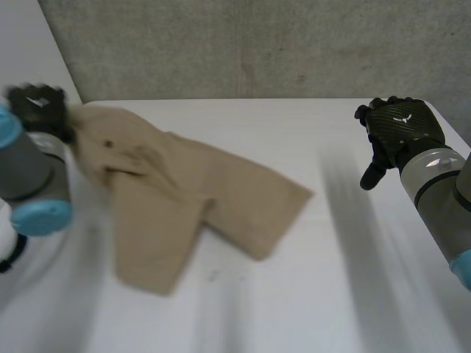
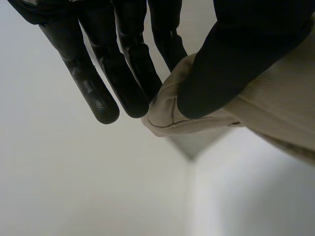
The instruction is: Fold the shorts.
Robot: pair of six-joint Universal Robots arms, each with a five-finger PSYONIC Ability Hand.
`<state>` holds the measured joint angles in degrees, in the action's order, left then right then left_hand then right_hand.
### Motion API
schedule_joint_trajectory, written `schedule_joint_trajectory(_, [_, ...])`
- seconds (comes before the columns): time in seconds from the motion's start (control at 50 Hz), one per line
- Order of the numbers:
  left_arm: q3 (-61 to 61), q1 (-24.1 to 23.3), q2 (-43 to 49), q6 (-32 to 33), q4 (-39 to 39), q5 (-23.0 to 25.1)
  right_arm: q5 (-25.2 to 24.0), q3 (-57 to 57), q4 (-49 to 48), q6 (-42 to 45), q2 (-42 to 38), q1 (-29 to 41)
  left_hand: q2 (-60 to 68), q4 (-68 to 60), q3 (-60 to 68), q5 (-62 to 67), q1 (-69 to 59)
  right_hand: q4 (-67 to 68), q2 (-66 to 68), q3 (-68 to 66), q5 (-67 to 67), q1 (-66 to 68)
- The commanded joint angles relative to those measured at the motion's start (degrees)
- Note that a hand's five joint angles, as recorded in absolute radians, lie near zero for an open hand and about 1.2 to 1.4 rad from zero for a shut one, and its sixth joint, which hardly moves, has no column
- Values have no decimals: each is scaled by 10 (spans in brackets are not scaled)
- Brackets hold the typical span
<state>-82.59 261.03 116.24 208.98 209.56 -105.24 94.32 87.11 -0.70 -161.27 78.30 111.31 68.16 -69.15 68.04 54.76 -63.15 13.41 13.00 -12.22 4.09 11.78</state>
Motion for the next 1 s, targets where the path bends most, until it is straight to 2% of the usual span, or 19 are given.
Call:
schedule_joint_trajectory(0.02, [-3, 40, -36, 43, 58, 6, -1, 1, 0, 0, 1, 2, 118, -108, 120, 152, -169, -34, -30, 22, -41, -18])
schedule_joint_trajectory(0.12, [-4, -2, -44, -37, 59, 54, 0, -1, 0, 3, 0, 18, 118, -108, 120, 152, -169, -34, -30, 22, -41, -18])
schedule_joint_trajectory(0.14, [-1, -30, -45, -62, 54, 75, 0, -1, 0, 3, 0, 19, 118, -108, 120, 152, -169, -34, -30, 22, -41, -18])
schedule_joint_trajectory(0.18, [-1, -56, -45, -78, 54, 91, 1, -1, 0, 3, 2, 19, 118, -108, 120, 152, -169, -34, -30, 22, -41, -18])
schedule_joint_trajectory(0.2, [-1, -88, -45, -89, 54, 106, 1, -1, 0, 3, 2, 19, 118, -108, 120, 152, -169, -34, -30, 22, -41, -18])
schedule_joint_trajectory(0.42, [5, -313, 40, -110, 59, 173, 4, -7, -4, 3, 17, 10, 118, -108, 120, 152, -169, -34, -30, 22, -41, -18])
schedule_joint_trajectory(0.5, [-3, -369, 73, -109, 55, 197, 4, -8, -11, 3, 23, 9, 118, -108, 120, 152, -169, -34, -30, 22, -41, -18])
schedule_joint_trajectory(0.56, [-8, -394, 86, -105, 52, 209, 3, -8, -20, 3, 23, 3, 112, -102, 113, 146, -162, -34, -30, 22, -41, -18])
schedule_joint_trajectory(0.58, [-15, -403, 88, -100, 48, 210, 3, -8, -23, 3, 24, 0, -73, 83, -72, -39, 23, -34, -30, 22, -41, -18])
schedule_joint_trajectory(0.62, [-27, -411, 82, -93, 41, 208, -1, -8, -25, 2, 24, -13, -279, 289, -278, -245, 229, -34, -30, 22, -41, -18])
schedule_joint_trajectory(0.72, [-42, -401, 45, -57, 5, 188, -21, -8, -18, 11, 18, -19, -413, 423, -411, -379, 363, -34, -30, 22, -41, -18])
schedule_joint_trajectory(0.8, [-66, -358, -1, -13, -38, 145, -81, -1, -13, 75, 4, -18, -539, 549, -538, -505, 489, -34, -30, 22, -41, -18])
schedule_joint_trajectory(0.84, [-78, -344, -19, -4, -56, 123, -128, 5, 2, 130, -10, -19, -546, 556, -545, -512, 496, -34, -30, 22, -41, -18])
schedule_joint_trajectory(0.92, [-104, -332, -59, -5, -97, 75, -184, 10, 72, 202, -29, -22, -534, 544, -533, -500, 484, -34, -30, 22, -41, -18])
schedule_joint_trajectory(1.0, [-136, -305, -84, -16, -155, 21, -210, 16, 161, 219, -47, -21, -474, 484, -473, -440, 424, -34, -30, 22, -41, -18])
